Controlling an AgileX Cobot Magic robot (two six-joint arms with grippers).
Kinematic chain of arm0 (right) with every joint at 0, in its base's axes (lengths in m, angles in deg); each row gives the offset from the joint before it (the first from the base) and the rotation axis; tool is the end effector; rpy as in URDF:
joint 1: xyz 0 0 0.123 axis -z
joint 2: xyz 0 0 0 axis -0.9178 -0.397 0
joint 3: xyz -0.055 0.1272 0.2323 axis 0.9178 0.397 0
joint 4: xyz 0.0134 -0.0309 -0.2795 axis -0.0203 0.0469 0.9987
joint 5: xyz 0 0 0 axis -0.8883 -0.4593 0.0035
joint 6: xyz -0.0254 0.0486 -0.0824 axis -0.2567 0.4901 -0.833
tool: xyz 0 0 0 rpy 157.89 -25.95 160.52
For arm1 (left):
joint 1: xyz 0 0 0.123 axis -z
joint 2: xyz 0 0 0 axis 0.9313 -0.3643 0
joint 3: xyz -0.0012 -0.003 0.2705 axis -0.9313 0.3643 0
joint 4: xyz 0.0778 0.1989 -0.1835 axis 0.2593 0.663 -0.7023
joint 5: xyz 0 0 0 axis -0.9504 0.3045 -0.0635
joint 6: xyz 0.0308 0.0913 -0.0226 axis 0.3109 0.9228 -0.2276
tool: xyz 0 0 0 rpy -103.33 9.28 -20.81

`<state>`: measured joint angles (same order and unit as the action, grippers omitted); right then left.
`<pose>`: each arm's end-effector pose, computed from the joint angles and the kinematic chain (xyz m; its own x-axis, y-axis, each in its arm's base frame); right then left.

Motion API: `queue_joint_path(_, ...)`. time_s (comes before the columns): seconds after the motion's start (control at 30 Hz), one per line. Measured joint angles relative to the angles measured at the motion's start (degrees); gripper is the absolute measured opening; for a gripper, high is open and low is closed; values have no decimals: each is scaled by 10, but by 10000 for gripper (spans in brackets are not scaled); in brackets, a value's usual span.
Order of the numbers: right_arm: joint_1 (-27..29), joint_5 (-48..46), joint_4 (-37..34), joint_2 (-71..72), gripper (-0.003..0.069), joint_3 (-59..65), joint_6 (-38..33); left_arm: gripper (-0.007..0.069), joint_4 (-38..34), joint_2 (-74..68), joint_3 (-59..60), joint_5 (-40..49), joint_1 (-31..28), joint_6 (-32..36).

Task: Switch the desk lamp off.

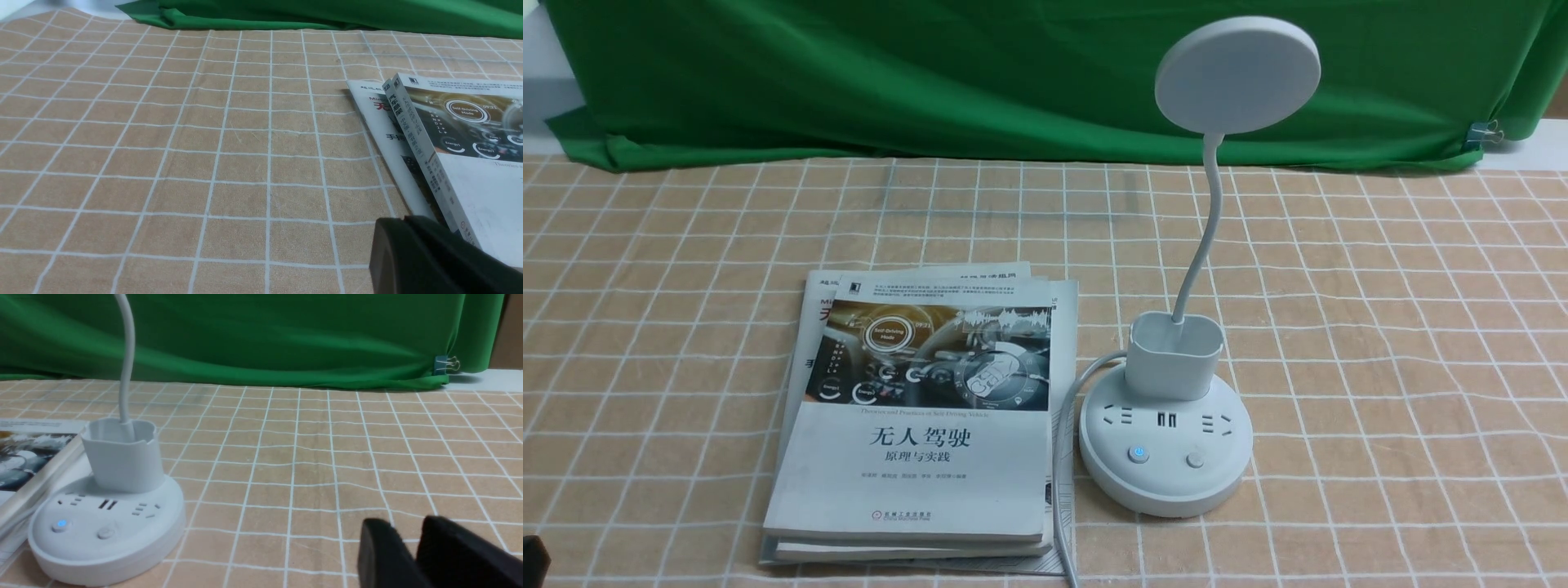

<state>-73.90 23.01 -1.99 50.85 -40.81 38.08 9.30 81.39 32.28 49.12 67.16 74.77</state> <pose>0.1077 0.0131 0.1885 -0.1494 -0.0528 -0.9874 -0.1241 0.9917 -0.0343 0.1069 0.0049 0.1792 -0.2270 0.0296 -0.9734 -0.0391 0.9985 0.0395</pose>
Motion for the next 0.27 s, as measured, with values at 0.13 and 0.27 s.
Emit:
queue_joint_path(0.13, 0, 0, 0, 0, 167, 0, 0, 4, 0, 0, 0, 0, 0, 0)
queue_joint_path(0.27, 0, 0, 0, 0, 172, 0, 0, 4, 0, 0, 0, 0, 0, 0)
